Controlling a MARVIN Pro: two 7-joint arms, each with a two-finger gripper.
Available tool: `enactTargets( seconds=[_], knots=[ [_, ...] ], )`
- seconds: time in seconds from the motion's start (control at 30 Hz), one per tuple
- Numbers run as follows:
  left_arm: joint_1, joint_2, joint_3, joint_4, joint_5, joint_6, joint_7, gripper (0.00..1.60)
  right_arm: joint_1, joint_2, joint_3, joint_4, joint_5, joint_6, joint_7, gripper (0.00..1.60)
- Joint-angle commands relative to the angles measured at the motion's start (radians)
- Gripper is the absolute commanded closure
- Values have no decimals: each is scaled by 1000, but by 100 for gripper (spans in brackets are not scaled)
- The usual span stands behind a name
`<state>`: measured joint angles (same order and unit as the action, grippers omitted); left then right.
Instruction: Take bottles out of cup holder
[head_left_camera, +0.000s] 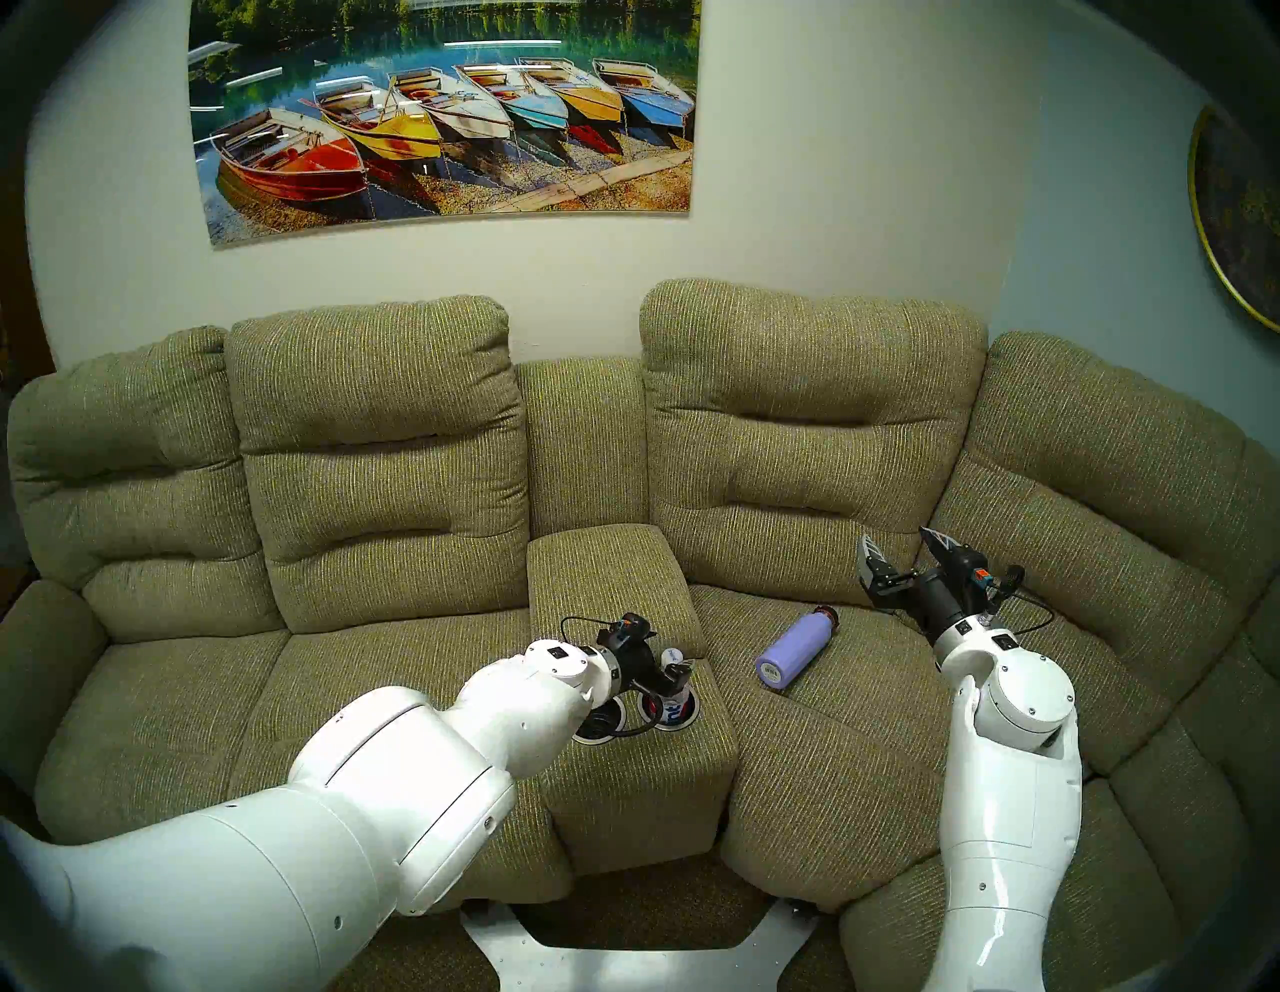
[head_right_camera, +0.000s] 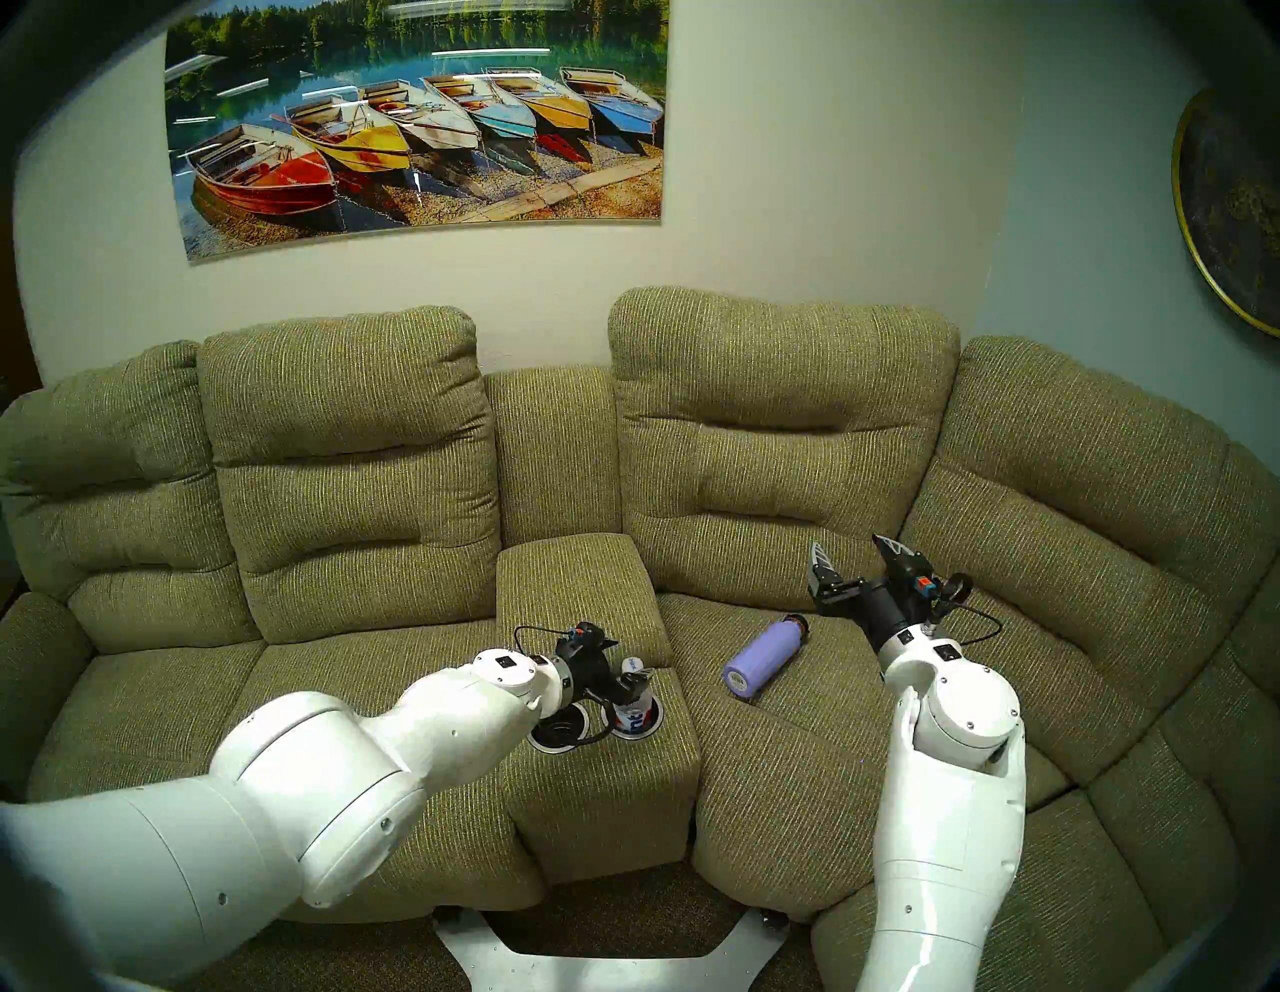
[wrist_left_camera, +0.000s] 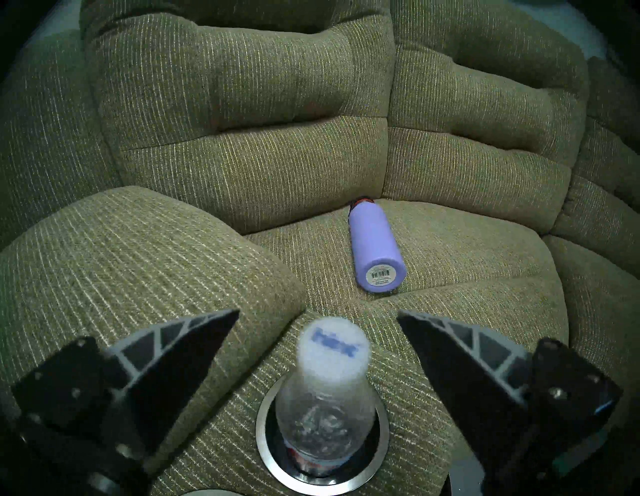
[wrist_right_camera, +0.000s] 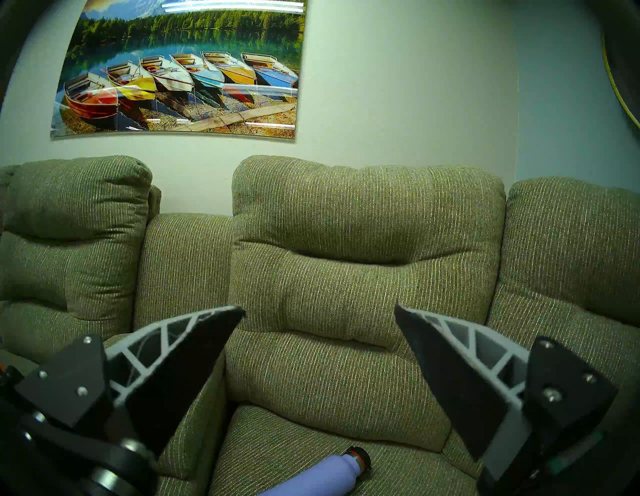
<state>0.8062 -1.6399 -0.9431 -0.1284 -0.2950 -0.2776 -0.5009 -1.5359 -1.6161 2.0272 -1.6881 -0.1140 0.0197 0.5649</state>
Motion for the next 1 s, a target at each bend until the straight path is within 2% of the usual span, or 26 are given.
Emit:
enactTargets(
  seconds=[0.0, 0.97],
  knots=[
    [-12, -3, -5, -8, -4, -12, -6, 0, 9, 1, -1, -21, 3, -4, 0, 0],
    [-7, -14, -21, 13, -3, 38, 44, 0, 10, 1, -1, -18, 3, -4, 0, 0]
  ],
)
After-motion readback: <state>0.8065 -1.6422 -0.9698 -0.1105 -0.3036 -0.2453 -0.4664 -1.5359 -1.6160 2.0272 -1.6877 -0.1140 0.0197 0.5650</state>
